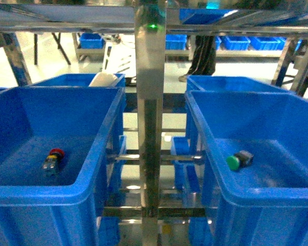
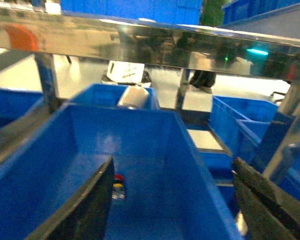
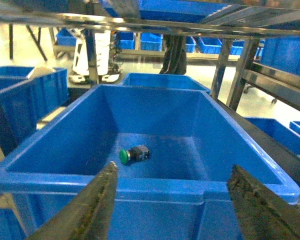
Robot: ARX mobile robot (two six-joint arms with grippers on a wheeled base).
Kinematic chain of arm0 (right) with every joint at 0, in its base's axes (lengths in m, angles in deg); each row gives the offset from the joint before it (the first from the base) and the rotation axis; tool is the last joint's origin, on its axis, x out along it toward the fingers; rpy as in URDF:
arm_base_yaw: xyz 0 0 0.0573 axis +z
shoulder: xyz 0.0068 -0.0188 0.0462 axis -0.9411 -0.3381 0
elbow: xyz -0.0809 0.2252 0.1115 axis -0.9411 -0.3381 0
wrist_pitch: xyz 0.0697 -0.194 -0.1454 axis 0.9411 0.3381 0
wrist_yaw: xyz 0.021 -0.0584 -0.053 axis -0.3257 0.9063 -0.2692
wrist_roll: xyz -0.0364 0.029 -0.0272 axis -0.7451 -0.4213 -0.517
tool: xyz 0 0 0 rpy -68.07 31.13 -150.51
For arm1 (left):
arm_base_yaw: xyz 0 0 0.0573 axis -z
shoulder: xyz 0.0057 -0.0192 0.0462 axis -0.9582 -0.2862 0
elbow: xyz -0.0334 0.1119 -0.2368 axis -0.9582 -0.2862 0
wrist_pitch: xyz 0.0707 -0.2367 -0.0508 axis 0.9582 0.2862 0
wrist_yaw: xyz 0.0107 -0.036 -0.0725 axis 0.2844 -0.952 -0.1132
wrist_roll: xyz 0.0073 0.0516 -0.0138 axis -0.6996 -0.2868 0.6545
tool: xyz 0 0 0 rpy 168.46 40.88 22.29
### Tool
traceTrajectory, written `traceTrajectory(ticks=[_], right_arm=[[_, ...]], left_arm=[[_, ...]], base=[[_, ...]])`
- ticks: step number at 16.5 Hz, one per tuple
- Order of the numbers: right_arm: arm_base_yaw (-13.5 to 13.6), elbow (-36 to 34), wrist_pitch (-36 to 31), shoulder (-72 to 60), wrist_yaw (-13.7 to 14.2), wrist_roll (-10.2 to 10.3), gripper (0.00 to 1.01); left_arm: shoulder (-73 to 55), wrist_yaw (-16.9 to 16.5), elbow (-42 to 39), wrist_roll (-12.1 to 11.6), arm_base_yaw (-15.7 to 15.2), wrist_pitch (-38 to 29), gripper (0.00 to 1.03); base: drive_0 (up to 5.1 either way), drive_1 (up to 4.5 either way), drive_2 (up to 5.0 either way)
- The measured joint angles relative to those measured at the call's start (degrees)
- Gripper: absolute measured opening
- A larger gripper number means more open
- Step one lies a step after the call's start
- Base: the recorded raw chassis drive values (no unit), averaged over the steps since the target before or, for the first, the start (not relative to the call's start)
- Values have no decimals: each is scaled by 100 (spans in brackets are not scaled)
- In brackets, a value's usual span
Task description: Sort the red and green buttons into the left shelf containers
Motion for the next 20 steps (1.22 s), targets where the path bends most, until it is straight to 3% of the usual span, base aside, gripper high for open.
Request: traceTrajectory(ticks=[1, 2, 5, 7, 8, 9, 17, 20], right_arm=[[431, 0, -94, 0, 306, 70, 55], [562, 0, -229, 0, 354, 116, 44], [505, 4, -407, 0, 463, 170, 3], [505, 17, -459, -4, 466, 175, 2], [505, 20, -481, -7, 463, 173, 2], [505, 28, -481, -9, 466, 175, 2], [505, 109, -520, -74, 463, 175, 2], [505, 109, -520, -74, 468, 175, 2]], left_arm=[[175, -149, -184, -219, -208, -133, 56], [313, -348, -278, -352, -367, -133, 45], [802, -848, -710, -498, -850, -17, 3], [1078, -1165, -848, -505, -1130, 83, 1], [1239, -1652, -946, -509, -1604, 155, 1], [1311, -1635, -999, -507, -1755, 201, 1], [2017, -1762, -1353, -518, -1698, 472, 1], [2883, -1711, -1353, -520, -1703, 1484, 1]], base=[[31, 31, 31], [0, 0, 0], [0, 0, 0], [0, 0, 0], [0, 0, 0], [0, 0, 0], [0, 0, 0], [0, 0, 0]])
